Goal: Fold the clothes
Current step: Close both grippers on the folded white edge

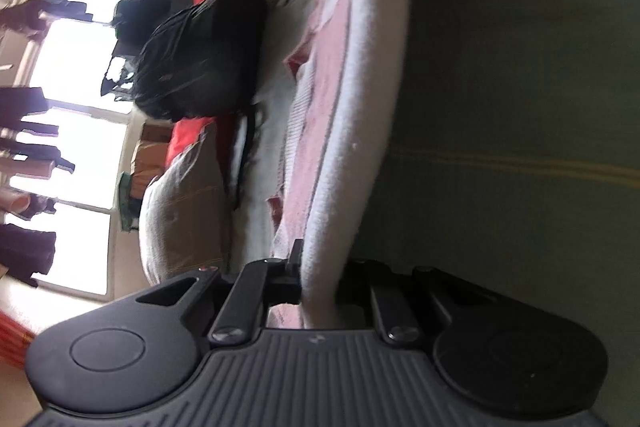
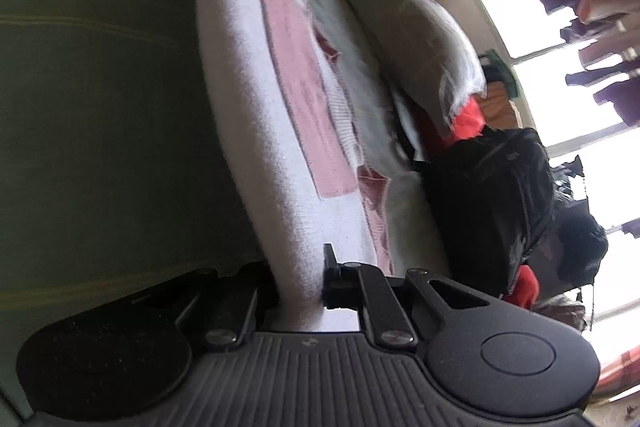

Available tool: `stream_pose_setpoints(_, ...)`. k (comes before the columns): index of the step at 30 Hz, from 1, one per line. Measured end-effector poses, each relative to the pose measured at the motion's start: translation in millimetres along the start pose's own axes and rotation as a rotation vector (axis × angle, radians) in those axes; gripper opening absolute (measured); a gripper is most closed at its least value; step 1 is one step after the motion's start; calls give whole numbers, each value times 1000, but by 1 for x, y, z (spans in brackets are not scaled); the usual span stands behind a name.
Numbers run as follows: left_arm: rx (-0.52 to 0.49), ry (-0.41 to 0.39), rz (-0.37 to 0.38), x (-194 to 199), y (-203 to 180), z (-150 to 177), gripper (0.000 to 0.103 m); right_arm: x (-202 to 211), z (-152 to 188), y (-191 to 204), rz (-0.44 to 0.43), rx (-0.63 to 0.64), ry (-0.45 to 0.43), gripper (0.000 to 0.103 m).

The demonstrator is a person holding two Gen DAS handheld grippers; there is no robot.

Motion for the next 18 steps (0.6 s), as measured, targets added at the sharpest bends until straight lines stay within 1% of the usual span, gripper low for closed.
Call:
stream_pose_setpoints(5, -33, -23, 57, 55, -21, -2, 9, 51, 0, 29, -74, -1, -14, 12)
stream_pose_setpoints(9, -22, -25, 75, 83, -35, -1, 9, 83, -2, 57, -113, 2, -16, 12)
stream_pose_setpoints(13, -17, -29, 102, 93, -50, -2, 9, 95, 2, 77, -118, 18, -4, 12)
stream_pose_setpoints(16, -23, -26, 117, 94, -62, -2, 10, 90, 9, 86, -127, 3, 18, 13)
stream_pose_setpoints(17, -20, -20, 130, 94, -67, -1, 11, 88, 10, 89, -136, -8, 25, 15)
stream_pose_setpoints(18, -12, -13, 160, 96, -71, 0, 12, 86, 12, 94, -147, -17, 34, 22)
Point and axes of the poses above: each gripper's, at about its wrist camera, not at the fingertips, and x roughly against the way its jaws point, y to its left, z to its underside, the point moved 9 cm from there along -x, roughly the way its jaws point, and after that the axes turned 7 degrees about -y, right-handed, at the moved point
